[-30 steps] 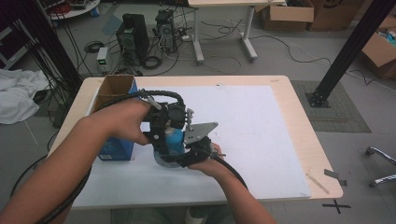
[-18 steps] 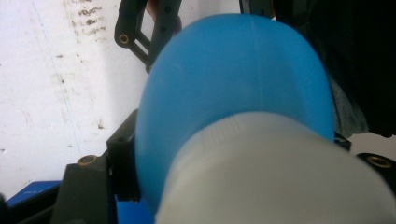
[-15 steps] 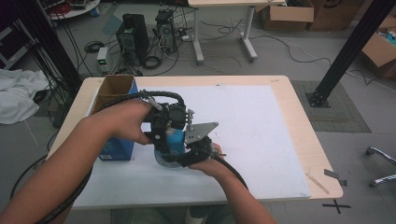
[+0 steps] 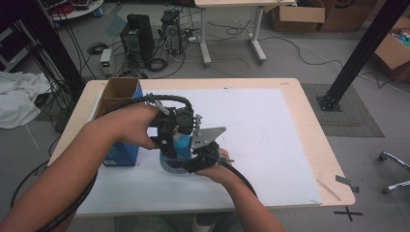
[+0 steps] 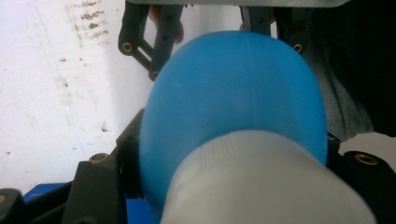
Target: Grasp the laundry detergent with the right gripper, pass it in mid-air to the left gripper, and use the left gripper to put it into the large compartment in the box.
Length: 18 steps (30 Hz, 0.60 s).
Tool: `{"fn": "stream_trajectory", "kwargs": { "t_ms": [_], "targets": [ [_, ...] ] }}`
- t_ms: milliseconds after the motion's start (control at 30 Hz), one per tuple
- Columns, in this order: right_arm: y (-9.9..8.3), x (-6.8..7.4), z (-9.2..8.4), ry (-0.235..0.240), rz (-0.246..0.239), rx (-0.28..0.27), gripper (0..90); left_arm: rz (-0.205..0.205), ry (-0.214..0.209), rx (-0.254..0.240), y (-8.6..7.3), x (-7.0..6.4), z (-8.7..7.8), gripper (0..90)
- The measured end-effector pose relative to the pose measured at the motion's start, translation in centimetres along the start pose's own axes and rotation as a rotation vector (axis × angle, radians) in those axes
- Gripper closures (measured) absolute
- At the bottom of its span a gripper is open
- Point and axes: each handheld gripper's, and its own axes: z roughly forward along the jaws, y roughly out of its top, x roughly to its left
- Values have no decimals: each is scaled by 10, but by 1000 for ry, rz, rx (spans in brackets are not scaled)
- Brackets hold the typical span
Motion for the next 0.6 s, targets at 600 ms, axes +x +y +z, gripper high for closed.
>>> {"fn": "stream_trajectory", "kwargs": {
  "t_ms": [600],
  "targets": [
    [1,3,-4,-23,-9,-24,432,25,59,16,5,-7,-7,400]
  ]
}}
